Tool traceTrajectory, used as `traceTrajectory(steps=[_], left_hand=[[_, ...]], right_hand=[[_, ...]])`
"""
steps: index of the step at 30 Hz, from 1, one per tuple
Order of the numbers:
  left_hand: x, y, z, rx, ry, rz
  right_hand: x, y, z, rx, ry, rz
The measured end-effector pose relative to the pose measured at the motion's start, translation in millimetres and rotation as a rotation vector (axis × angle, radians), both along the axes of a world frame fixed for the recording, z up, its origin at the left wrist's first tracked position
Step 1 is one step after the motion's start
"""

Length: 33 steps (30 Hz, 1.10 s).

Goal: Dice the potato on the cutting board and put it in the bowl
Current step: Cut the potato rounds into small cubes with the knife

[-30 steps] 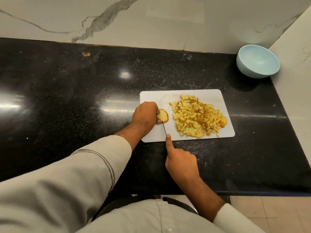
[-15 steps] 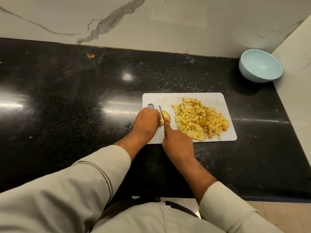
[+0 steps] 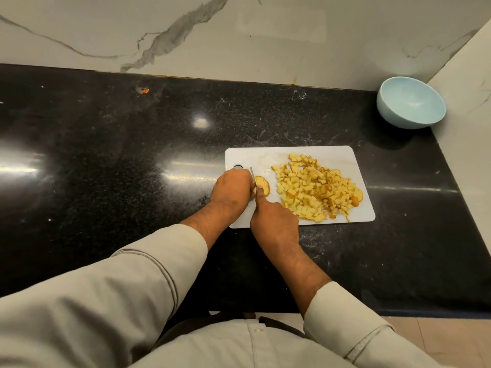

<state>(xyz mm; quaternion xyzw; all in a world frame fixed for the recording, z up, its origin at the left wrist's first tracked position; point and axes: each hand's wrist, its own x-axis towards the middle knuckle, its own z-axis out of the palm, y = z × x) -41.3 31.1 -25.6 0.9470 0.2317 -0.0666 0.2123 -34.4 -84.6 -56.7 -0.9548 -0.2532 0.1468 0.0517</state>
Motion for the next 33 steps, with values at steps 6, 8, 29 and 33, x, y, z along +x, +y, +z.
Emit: traceTrajectory(steps=[6, 8, 29, 33], left_hand=[[4.0, -1.8, -2.5, 0.143, -0.007, -0.077], [3.5, -4.0, -2.2, 0.210, 0.004, -0.117], [40.5, 54.0, 6.0, 0.468, 0.062, -1.055], [54.6, 56.1, 6.9, 0.321, 0.226, -1.065]], right_hand=[[1.7, -1.5, -3.1, -0.021, -0.010, 0.042], [0.7, -3.6, -0.8, -0.039, -0.001, 0.068], [-50.8, -81.2, -0.8, 0.073, -0.014, -0.046], [-39.6, -77.9, 2.3, 0.050, -0.038, -0.036]])
